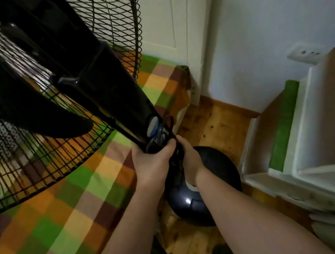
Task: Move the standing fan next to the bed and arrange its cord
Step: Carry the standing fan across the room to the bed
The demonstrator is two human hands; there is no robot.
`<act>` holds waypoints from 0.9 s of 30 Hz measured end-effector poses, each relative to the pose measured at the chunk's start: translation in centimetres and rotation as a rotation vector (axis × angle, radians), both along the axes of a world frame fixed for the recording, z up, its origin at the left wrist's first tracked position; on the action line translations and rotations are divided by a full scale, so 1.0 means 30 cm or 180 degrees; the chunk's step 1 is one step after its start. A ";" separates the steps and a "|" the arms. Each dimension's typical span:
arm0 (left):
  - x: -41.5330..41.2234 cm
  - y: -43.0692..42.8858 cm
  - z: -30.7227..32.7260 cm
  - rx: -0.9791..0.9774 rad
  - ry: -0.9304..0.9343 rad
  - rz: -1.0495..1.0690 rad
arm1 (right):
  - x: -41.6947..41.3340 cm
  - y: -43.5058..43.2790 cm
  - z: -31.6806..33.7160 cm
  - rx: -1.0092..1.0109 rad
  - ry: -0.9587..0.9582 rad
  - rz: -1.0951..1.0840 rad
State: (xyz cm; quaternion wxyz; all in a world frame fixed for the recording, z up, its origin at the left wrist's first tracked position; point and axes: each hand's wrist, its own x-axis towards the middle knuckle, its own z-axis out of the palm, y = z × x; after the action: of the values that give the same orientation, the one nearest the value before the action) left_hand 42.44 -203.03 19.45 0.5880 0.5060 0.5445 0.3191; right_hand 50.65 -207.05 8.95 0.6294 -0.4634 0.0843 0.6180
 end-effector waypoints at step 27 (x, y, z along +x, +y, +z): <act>0.355 -0.099 -0.277 0.0439 0.0044 -0.0294 | 0.384 -0.067 -0.246 0.0355 -0.0225 -0.0206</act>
State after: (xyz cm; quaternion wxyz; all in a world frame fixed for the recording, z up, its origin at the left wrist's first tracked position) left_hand 53.08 -206.00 11.15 0.5620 0.5720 0.5013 0.3249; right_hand 62.18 -209.05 1.56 0.6765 -0.4462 0.0424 0.5844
